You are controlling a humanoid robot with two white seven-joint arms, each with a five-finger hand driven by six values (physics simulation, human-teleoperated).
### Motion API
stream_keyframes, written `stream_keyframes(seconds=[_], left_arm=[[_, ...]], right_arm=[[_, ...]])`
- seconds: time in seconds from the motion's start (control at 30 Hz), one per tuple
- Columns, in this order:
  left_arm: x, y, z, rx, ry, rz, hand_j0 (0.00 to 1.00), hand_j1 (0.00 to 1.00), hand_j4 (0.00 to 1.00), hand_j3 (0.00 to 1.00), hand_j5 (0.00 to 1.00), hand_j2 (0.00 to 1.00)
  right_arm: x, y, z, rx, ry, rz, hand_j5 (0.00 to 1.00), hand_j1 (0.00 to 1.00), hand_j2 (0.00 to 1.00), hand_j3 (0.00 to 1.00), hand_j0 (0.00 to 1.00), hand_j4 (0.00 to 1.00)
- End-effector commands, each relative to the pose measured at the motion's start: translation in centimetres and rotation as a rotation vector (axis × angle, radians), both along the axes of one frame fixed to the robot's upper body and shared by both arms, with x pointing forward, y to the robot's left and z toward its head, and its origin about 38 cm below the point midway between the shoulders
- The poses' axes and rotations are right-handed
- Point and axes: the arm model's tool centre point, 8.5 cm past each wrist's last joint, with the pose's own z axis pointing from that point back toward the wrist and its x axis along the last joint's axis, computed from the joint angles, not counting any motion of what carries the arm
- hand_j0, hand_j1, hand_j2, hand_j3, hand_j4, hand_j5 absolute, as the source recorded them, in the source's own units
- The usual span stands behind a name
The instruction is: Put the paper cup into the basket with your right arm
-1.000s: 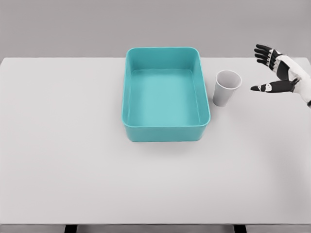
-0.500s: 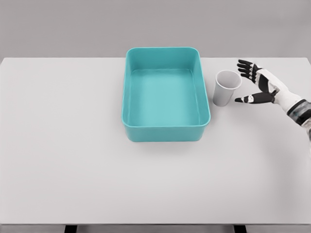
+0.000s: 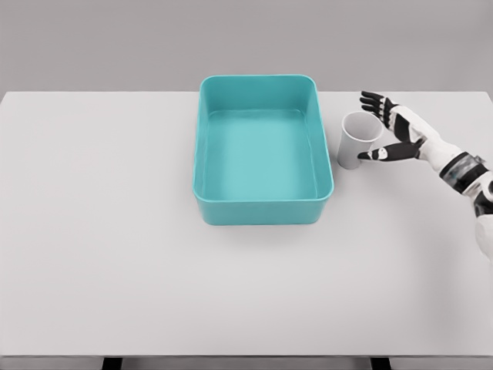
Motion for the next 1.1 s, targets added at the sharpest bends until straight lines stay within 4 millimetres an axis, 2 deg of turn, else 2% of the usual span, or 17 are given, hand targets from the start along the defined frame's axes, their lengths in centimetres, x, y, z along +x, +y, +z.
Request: stream_keyframes(seconds=[0.0, 0.83, 1.07], left_arm=[[-0.01, 0.0, 0.0, -0.001, 0.0, 0.0, 1.0, 1.0, 1.0, 1.0, 1.0, 1.0], [-0.01, 0.0, 0.0, -0.001, 0.0, 0.0, 1.0, 1.0, 1.0, 1.0, 1.0, 1.0], [-0.01, 0.0, 0.0, -0.001, 0.0, 0.0, 1.0, 1.0, 1.0, 1.0, 1.0, 1.0]], right_arm=[[0.08, 0.53, -0.15, 0.008, 0.001, 0.006, 1.0, 1.0, 1.0, 1.0, 1.0, 1.0], [0.33, 1.24, -0.11, 0.012, 0.001, 0.014, 1.0, 1.0, 1.0, 1.0, 1.0, 1.0], [0.35, 1.26, -0.06, 0.003, 0.003, 0.017, 0.85, 0.85, 0.85, 0.85, 0.85, 0.85]])
